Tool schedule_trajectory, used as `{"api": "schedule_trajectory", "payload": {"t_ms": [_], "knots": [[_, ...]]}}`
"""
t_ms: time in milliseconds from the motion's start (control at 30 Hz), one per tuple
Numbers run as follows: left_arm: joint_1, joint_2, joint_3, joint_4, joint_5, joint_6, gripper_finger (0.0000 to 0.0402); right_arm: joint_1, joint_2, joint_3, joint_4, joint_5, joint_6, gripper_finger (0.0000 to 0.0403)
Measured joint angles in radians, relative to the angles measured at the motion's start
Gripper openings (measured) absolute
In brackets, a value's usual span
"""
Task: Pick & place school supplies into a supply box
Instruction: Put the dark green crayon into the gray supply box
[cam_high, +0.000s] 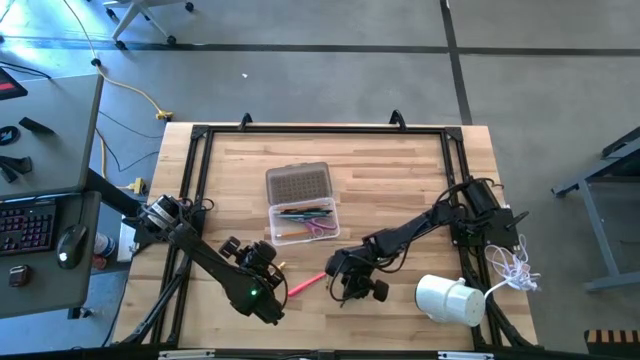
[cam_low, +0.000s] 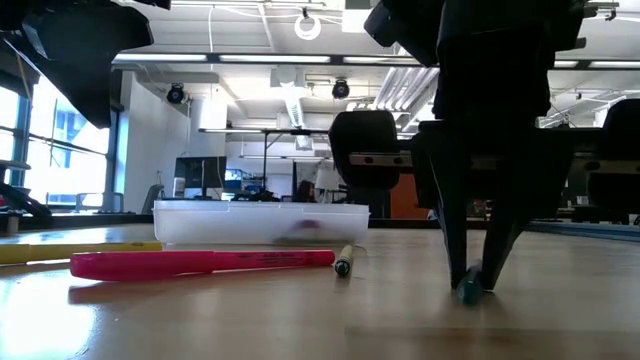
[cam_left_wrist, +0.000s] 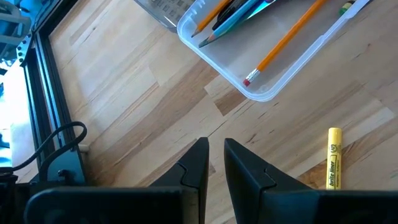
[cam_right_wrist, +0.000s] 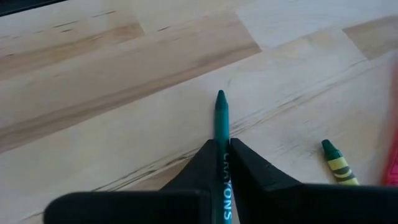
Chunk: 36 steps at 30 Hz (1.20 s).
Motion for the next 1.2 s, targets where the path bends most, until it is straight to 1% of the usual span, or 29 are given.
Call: {"api": "schedule_trajectory", "payload": {"t_ms": [133, 200, 333, 467, 600, 667, 733, 800, 867, 967, 1033, 1100, 1133, 1200], "knots": [[0.000, 0.000, 0.000, 0.000, 0.000, 0.000, 0.0088, -0.002, 0.018, 0.000, 0.010, -0.004, 0.003, 0.0041], [0.000, 0.000, 0.000, 0.001, 0.000, 0.000, 0.0088, -0.004, 0.034, 0.000, 0.020, -0.022, 0.004, 0.0050], [0.000, 0.000, 0.000, 0.003, 0.000, 0.000, 0.0088, -0.013, 0.059, 0.001, 0.025, -0.033, -0.009, 0.0058], [0.000, 0.000, 0.000, 0.003, 0.000, -0.001, 0.0088, -0.027, 0.063, 0.002, 0.028, -0.057, -0.010, 0.0044], [0.000, 0.000, 0.000, 0.002, -0.001, -0.001, 0.0088, -0.039, 0.064, 0.001, 0.036, -0.068, -0.012, 0.0010], [0.000, 0.000, 0.000, 0.002, -0.001, -0.001, 0.0088, -0.045, 0.058, 0.000, 0.049, -0.094, -0.010, 0.0009], [0.000, 0.000, 0.000, 0.002, -0.001, -0.001, 0.0088, -0.046, 0.043, -0.002, 0.057, -0.089, 0.010, 0.0016], [0.000, 0.000, 0.000, 0.006, 0.002, -0.001, 0.0088, -0.047, 0.017, -0.003, 0.055, -0.049, 0.011, 0.0017], [0.000, 0.000, 0.000, 0.006, 0.022, -0.001, 0.0088, -0.052, -0.018, -0.005, 0.051, 0.017, 0.003, 0.0012], [0.000, 0.000, 0.000, 0.006, 0.049, -0.001, 0.0088, -0.057, -0.081, -0.004, 0.059, 0.180, -0.077, 0.0005], [0.000, 0.000, 0.000, 0.006, 0.049, -0.001, 0.0088, -0.060, -0.109, -0.002, 0.075, 0.290, -0.155, 0.0009], [0.000, 0.000, 0.000, 0.006, 0.049, -0.001, 0.0088, -0.078, -0.128, -0.003, 0.106, 0.374, -0.205, 0.0014], [0.000, 0.000, 0.000, 0.006, 0.050, -0.001, 0.0088, -0.095, -0.134, -0.003, 0.138, 0.405, -0.213, 0.0015], [0.000, 0.000, 0.000, 0.006, 0.050, -0.001, 0.0088, -0.137, -0.138, -0.002, 0.202, 0.418, -0.212, 0.0016]]}}
